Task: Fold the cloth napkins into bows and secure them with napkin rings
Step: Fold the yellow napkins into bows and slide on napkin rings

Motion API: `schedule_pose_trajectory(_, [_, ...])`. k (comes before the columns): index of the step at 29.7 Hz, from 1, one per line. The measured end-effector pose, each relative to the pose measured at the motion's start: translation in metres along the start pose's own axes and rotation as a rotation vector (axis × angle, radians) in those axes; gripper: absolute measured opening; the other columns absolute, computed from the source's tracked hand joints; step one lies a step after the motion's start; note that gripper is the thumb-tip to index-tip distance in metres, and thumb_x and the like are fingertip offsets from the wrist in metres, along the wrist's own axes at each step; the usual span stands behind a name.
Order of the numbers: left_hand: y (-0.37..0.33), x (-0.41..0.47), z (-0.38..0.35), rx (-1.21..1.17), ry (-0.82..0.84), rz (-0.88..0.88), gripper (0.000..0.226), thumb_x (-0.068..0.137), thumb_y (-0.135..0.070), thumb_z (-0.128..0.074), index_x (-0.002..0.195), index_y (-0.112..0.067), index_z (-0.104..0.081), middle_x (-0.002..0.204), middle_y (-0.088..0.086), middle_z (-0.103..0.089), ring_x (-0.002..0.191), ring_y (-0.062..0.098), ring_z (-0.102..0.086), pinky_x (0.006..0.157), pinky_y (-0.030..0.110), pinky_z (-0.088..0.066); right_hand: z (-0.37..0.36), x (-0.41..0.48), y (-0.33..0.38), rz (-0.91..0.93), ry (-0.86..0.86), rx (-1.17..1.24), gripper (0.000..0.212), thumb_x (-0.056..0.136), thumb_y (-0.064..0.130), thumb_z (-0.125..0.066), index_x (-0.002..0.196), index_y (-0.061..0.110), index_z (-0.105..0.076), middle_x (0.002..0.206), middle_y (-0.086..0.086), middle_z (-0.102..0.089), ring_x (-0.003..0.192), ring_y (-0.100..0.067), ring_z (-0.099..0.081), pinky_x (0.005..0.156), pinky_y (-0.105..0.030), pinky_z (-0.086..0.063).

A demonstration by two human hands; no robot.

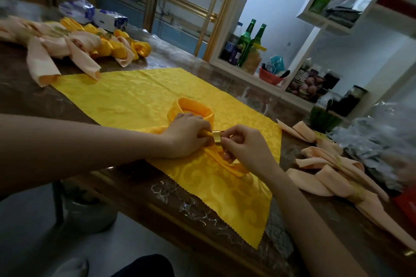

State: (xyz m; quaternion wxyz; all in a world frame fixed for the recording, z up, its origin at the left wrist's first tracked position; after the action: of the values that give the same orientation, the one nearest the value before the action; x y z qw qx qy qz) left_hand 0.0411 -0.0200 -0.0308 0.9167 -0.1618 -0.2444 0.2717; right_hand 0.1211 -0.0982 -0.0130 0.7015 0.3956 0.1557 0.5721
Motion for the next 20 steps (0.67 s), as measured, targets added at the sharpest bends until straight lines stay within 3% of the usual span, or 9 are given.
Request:
schedule_pose_trajectory(2, [-0.003, -0.001, 0.001, 0.006, -0.015, -0.021, 0.026, 0.090, -0.034, -0.057, 0.112, -0.021, -0.060, 0.116, -0.002, -0.058, 0.117, 0.017, -0.043, 0.099, 0.028, -0.022, 0.000, 0.002, -0.004, 0.001, -0.008, -0.167, 0.010, 0.087, 0.009, -0.061, 0.095, 0.011, -0.067, 0.075, 0.004, -0.062, 0.057, -0.009, -0.059, 0.057, -0.027, -0.051])
schedule_pose_trajectory(4, [-0.005, -0.003, 0.002, 0.020, -0.022, -0.034, 0.025, 0.090, -0.035, -0.056, 0.112, -0.022, -0.060, 0.117, -0.002, -0.058, 0.117, 0.016, -0.043, 0.100, 0.029, -0.022, -0.003, 0.003, -0.008, -0.008, 0.037, -0.303, 0.015, 0.089, 0.014, -0.061, 0.099, 0.011, -0.071, 0.081, 0.007, -0.060, 0.064, -0.004, -0.053, 0.060, -0.015, -0.043])
schedule_pose_trajectory(8, [-0.007, -0.004, 0.003, 0.030, -0.032, -0.040, 0.030, 0.090, -0.033, -0.057, 0.117, -0.022, -0.053, 0.121, -0.003, -0.056, 0.120, 0.016, -0.043, 0.102, 0.028, -0.022, -0.009, 0.002, -0.012, -0.025, 0.121, -0.259, 0.016, 0.089, 0.010, -0.060, 0.099, 0.008, -0.072, 0.085, -0.005, -0.065, 0.065, -0.004, -0.049, 0.056, -0.014, -0.037])
schedule_pose_trajectory(12, [-0.020, -0.012, 0.007, -0.003, -0.033, -0.130, 0.057, 0.084, -0.031, -0.050, 0.138, -0.021, -0.035, 0.133, -0.002, -0.048, 0.129, 0.014, -0.036, 0.110, 0.029, -0.014, -0.010, 0.002, -0.009, -0.001, 0.087, -0.215, 0.009, 0.085, 0.005, -0.062, 0.086, 0.004, -0.071, 0.069, -0.002, -0.056, 0.059, -0.008, -0.045, 0.055, -0.020, -0.036])
schedule_pose_trajectory(15, [-0.035, -0.020, 0.006, 0.022, 0.027, -0.222, 0.074, 0.071, -0.036, -0.037, 0.143, -0.020, -0.031, 0.140, -0.001, -0.041, 0.133, 0.014, -0.032, 0.111, 0.028, -0.006, -0.009, 0.002, -0.010, 0.008, 0.062, -0.227, 0.010, 0.084, 0.007, -0.063, 0.077, 0.001, -0.066, 0.063, -0.003, -0.051, 0.056, -0.010, -0.042, 0.056, -0.027, -0.036])
schedule_pose_trajectory(20, [-0.039, -0.019, 0.002, 0.076, 0.028, -0.269, 0.063, 0.090, -0.050, -0.047, 0.143, -0.020, -0.033, 0.141, -0.002, -0.043, 0.133, 0.013, -0.034, 0.110, 0.024, -0.008, -0.006, 0.001, -0.005, 0.069, 0.026, -0.231, 0.012, 0.083, 0.006, -0.064, 0.073, -0.001, -0.064, 0.060, 0.002, -0.048, 0.052, -0.005, -0.038, 0.053, -0.019, -0.034])
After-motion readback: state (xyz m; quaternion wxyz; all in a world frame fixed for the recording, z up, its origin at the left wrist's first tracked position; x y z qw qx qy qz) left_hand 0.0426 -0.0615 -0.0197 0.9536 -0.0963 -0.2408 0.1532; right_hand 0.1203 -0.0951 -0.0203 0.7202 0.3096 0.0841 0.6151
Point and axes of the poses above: each hand's wrist, its own x-axis towards the middle knuckle, its own z-axis out of the back of the hand, y = z × x, the point moved 10 cm from there along x, towards the middle knuckle
